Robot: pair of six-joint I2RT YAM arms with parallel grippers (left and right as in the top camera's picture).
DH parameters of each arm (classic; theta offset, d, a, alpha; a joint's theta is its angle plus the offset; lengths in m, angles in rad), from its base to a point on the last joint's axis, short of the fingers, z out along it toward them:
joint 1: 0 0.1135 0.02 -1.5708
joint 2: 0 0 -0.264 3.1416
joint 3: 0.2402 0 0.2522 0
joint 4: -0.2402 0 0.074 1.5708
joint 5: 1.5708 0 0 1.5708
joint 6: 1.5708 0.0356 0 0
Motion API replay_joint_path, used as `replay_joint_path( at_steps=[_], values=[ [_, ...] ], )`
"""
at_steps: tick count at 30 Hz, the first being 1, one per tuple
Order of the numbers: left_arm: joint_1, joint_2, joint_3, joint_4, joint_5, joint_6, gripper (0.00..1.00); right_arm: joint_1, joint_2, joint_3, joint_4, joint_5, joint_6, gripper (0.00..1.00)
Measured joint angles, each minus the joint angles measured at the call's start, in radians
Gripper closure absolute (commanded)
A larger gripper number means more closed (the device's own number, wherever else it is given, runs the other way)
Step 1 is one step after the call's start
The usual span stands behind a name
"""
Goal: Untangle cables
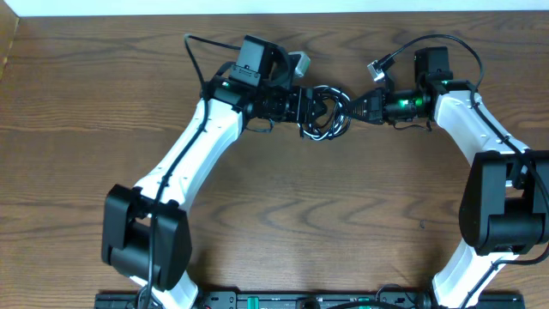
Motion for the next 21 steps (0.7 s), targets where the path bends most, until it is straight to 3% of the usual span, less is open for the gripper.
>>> replay_joint_path(
  at_steps=[21],
  values=[
    [-0.05,0.09,0.0,0.106,0.033,0.026,0.4,-0.002,0.0,0.0,0.0,-0.106,0.0,0.99]
  ],
)
